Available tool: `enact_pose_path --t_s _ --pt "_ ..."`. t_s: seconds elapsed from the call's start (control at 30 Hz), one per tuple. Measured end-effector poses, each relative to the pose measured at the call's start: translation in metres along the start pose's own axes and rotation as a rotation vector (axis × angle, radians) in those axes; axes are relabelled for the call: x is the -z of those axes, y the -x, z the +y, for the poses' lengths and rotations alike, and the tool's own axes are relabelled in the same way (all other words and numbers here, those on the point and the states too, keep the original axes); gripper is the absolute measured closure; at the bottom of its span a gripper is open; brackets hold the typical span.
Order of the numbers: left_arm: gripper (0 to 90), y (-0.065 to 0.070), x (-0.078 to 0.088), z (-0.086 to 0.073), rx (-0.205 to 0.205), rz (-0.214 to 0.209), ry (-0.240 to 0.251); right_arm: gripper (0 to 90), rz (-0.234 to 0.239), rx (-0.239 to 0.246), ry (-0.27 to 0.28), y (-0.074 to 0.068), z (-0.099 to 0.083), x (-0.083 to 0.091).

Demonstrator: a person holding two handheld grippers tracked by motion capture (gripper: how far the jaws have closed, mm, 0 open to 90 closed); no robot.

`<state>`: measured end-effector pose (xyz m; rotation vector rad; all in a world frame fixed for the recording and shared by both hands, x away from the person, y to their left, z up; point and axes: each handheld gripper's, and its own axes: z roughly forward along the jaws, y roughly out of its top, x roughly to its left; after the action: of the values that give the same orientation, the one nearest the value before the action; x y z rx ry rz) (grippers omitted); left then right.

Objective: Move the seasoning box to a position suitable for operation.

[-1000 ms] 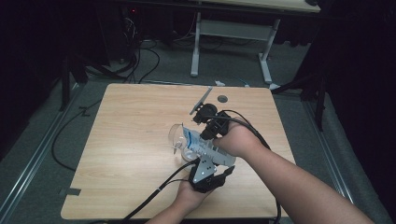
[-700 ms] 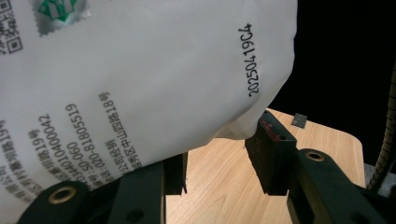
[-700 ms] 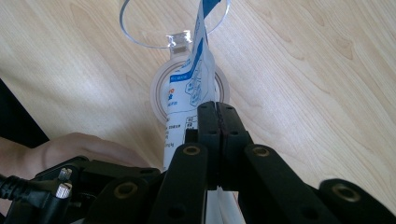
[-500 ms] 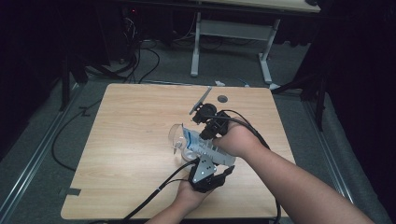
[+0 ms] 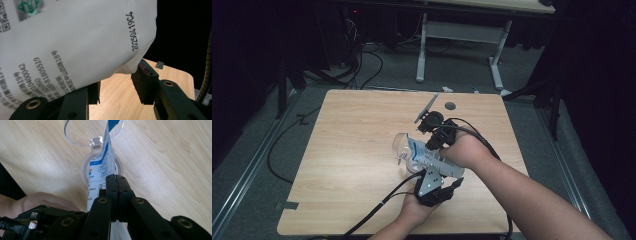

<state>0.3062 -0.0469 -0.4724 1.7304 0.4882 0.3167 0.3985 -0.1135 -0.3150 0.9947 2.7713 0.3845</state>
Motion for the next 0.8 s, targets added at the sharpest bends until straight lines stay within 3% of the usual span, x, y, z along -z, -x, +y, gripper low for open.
enact_pose_path --t_s 0.8 --pt "60.4 0.0009 0.0009 -0.0045 -0.009 0.0 -0.005 89.9 0.003 -0.001 0.0 -0.0014 -0.0008 -0.0018"
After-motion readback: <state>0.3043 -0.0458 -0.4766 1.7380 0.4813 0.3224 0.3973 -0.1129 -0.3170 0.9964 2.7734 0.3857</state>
